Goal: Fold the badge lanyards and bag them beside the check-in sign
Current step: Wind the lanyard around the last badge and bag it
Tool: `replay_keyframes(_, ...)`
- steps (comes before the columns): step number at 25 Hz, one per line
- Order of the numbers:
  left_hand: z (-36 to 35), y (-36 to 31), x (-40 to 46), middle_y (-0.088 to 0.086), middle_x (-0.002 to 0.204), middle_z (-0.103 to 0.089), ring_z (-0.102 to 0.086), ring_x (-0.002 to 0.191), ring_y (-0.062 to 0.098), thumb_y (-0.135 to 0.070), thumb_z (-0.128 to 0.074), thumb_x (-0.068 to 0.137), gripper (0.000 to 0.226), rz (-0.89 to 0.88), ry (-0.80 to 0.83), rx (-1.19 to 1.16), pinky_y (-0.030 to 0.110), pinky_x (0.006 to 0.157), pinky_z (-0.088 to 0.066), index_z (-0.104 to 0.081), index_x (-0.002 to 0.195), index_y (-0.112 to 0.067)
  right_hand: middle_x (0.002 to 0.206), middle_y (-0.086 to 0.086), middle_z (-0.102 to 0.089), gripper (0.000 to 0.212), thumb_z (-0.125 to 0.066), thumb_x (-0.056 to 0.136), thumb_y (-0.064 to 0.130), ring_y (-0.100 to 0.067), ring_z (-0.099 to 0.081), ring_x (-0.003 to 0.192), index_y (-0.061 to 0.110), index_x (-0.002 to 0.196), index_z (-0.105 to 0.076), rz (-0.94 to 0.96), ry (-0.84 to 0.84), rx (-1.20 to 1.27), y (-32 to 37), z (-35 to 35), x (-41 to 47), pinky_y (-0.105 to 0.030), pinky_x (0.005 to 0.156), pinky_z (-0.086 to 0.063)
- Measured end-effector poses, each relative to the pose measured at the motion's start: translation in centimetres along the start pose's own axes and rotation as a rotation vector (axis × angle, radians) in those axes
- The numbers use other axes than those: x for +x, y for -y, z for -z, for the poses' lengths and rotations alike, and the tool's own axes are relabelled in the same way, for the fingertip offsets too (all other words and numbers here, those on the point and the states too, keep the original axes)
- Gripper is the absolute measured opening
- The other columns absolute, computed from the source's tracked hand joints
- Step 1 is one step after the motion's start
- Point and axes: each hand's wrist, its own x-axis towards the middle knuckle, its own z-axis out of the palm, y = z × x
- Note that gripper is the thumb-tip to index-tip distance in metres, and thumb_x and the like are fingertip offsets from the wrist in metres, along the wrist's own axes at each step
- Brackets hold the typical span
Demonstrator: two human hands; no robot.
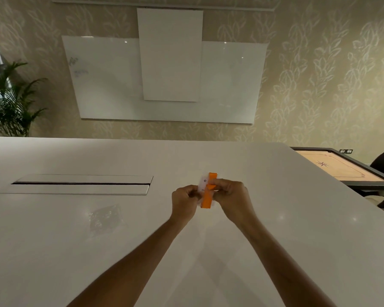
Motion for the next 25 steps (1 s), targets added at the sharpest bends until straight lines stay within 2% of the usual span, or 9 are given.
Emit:
replay_keyframes(2,0.1,0.3,-0.3,0.001,0.075,-0.070,-0.063,0.068,0.011,0.002,-0.057,0.083,0.020,-0.006,0.027,0.007,0.007,0.062,-0.048,-0.074,0.083,-0.008,0.090,0.009,-0.072,0.031,-0.063,0.080,0.001,-0.007,-0.067,0.086,0.020,0.101,-0.075,0.045,-0.014,-0.074,-0.4,-0.1,0.6,-0.008,0.073,-0.046)
replay_keyframes(5,0.2,0.7,-0.8,-0.007,0.067,-0.066,-0.059,0.060,0.002,0.002,-0.060,0.083,0.019,-0.014,0.077,0.012,0.003,0.059,-0.043,-0.072,0.076,-0.011,0.098,0.005,-0.075,0.025,-0.062,0.083,0.004,-0.009,-0.067,0.090,0.019,0.097,-0.076,0.102,-0.100,-0.140,-1.2,0.0,1.4,-0.020,0.080,-0.049)
replay_keyframes(8,0.2,1.2,-1.3,-0.003,0.072,-0.068,-0.061,0.065,0.003,-0.003,-0.063,0.085,0.012,-0.024,0.127,0.005,0.006,0.062,-0.047,-0.072,0.081,-0.010,0.093,0.006,-0.075,0.018,-0.063,0.085,0.011,-0.007,-0.065,0.082,0.021,0.093,-0.076,0.087,-0.202,-0.138,-2.1,0.1,2.1,-0.013,0.073,-0.045)
replay_keyframes(12,-0.1,2.1,-1.7,0.002,0.078,-0.070,-0.064,0.070,0.010,-0.007,-0.064,0.086,0.008,-0.013,0.133,0.031,0.005,0.064,-0.048,-0.072,0.083,-0.007,0.090,0.007,-0.075,0.016,-0.062,0.085,0.014,-0.002,-0.058,0.072,0.022,0.093,-0.075,0.129,-0.272,-0.269,-3.1,-0.5,2.4,-0.006,0.065,-0.036)
replay_keyframes(15,-0.4,2.6,-2.1,0.002,0.081,-0.070,-0.065,0.073,0.013,-0.008,-0.065,0.086,0.008,0.000,0.137,0.061,0.005,0.065,-0.047,-0.073,0.085,-0.007,0.088,0.007,-0.071,0.016,-0.063,0.083,0.012,-0.007,-0.056,0.062,0.021,0.094,-0.071,0.199,-0.302,-0.359,-3.9,-0.9,2.1,-0.014,0.057,-0.037)
replay_keyframes(17,-0.4,2.8,-2.3,-0.001,0.079,-0.069,-0.063,0.070,0.008,-0.007,-0.065,0.085,0.008,0.001,0.138,0.079,0.005,0.065,-0.046,-0.073,0.085,-0.007,0.087,0.007,-0.067,0.015,-0.064,0.083,0.011,-0.012,-0.057,0.059,0.021,0.094,-0.068,0.239,-0.293,-0.400,-4.3,-0.9,1.9,-0.021,0.057,-0.039)
replay_keyframes(20,-0.3,2.9,-2.2,-0.008,0.069,-0.066,-0.059,0.060,0.000,-0.006,-0.066,0.083,0.008,-0.014,0.126,0.098,0.002,0.060,-0.044,-0.072,0.080,-0.010,0.090,0.003,-0.067,0.012,-0.061,0.088,0.010,-0.018,-0.061,0.074,0.016,0.091,-0.070,0.348,-0.238,-0.505,-5.0,-0.9,1.6,-0.028,0.058,-0.046)
replay_keyframes(22,-0.1,3.0,-1.9,-0.010,0.067,-0.065,-0.058,0.057,-0.001,-0.008,-0.067,0.083,0.008,-0.012,0.104,0.107,0.002,0.058,-0.043,-0.072,0.078,-0.012,0.098,0.001,-0.067,0.015,-0.062,0.087,0.013,-0.019,-0.061,0.087,0.015,0.099,-0.071,0.378,-0.168,-0.545,-5.4,-0.9,1.4,-0.029,0.060,-0.049)
replay_keyframes(25,0.4,3.5,-1.5,-0.007,0.069,-0.066,-0.059,0.059,0.001,-0.006,-0.067,0.083,0.008,-0.005,0.088,0.105,0.003,0.059,-0.044,-0.073,0.080,-0.010,0.111,0.006,-0.064,0.030,-0.068,0.082,0.018,-0.017,-0.056,0.099,0.020,0.112,-0.067,0.351,-0.065,-0.598,-6.0,-1.2,1.3,-0.027,0.063,-0.049)
